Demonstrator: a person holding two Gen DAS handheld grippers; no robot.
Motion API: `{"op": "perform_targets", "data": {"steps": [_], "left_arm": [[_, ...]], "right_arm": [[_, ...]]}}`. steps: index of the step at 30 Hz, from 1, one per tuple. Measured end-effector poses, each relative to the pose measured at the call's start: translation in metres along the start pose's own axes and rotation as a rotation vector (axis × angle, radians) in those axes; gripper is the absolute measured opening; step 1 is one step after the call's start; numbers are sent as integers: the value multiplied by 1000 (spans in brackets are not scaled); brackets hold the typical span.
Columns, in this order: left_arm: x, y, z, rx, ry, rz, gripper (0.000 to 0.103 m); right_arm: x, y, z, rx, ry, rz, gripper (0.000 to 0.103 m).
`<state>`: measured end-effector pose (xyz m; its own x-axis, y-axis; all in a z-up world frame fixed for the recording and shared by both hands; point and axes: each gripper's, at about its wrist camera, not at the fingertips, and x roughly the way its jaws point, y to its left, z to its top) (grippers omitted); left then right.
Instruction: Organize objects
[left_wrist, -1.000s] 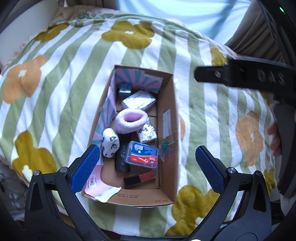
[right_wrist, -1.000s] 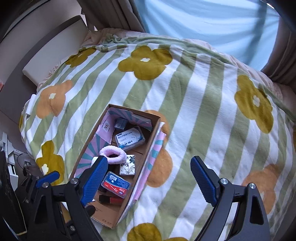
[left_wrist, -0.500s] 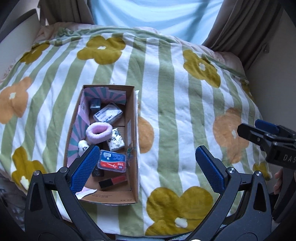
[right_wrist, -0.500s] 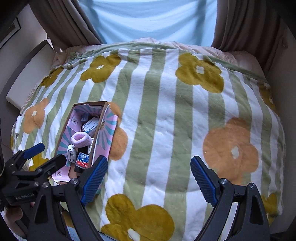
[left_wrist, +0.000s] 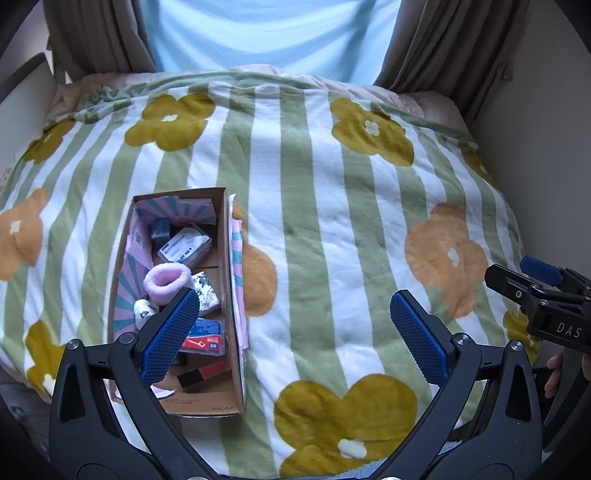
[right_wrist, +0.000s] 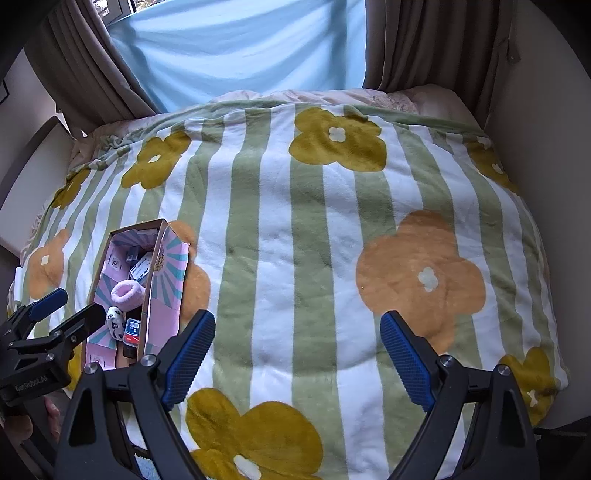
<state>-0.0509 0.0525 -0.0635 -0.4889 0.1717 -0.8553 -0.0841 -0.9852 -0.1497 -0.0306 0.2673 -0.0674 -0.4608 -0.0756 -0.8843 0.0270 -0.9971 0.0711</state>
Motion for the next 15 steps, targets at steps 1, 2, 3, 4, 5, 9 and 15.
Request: {"op": "perform_targets", "data": {"steps": [1, 2, 3, 4, 5, 9, 15], "left_arm": [[0, -1, 0, 1, -1, 2, 103], [-1, -1, 0, 1, -3, 3, 103], [-1, -1, 0, -1, -4, 2, 103], [-1, -1, 1, -1, -6, 1, 103], [-2, -2, 1, -2, -6, 2, 103], [-2, -2, 1, 0, -6, 3, 103], [-5, -3, 1, 13, -20, 24, 103]], "right_arm": [[-1, -1, 0, 1, -1, 0, 89], [-1, -1, 0, 2, -1, 0, 89], [-1, -2, 0, 1, 0, 0, 89], [-1, -2, 0, 1, -1, 0, 89], [-2, -2, 0, 1, -2, 0, 89], [-1, -2, 0, 2, -3, 1, 89], [-1, -3, 0, 5, -1, -1, 89]]}}
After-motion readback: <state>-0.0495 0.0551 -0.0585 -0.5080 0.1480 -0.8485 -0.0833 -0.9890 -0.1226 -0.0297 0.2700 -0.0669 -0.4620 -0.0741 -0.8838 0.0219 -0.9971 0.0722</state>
